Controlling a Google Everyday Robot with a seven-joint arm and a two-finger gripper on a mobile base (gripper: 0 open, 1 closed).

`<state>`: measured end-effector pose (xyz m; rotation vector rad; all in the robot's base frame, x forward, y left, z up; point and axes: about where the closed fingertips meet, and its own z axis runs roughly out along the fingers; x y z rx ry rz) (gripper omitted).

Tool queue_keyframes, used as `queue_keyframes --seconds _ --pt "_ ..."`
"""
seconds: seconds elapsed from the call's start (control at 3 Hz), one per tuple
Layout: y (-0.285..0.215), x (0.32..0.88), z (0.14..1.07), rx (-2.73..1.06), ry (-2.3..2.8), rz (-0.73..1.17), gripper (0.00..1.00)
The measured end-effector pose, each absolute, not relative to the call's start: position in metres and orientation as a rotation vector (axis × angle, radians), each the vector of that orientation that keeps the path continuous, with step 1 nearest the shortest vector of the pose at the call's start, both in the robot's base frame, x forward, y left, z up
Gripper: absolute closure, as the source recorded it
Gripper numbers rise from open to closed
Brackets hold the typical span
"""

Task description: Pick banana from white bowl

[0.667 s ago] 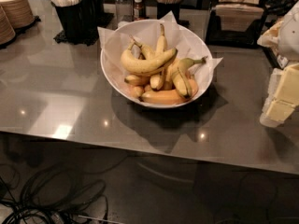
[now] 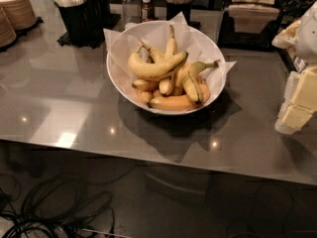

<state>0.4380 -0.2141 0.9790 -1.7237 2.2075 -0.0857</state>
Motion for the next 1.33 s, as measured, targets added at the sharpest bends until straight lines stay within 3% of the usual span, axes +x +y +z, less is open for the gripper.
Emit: queue_keyframes --seconds 0.33,1.0,1.33 --pt "-0.194 0.444 0.99 -1.707 2.1 0.008 0.0" --pt "-0.078 0.473 1.029 -1.694 1.762 0.395 0.0" --pt "-0.02 0.48 1.044 -1.771 1.654 0.468 0.0"
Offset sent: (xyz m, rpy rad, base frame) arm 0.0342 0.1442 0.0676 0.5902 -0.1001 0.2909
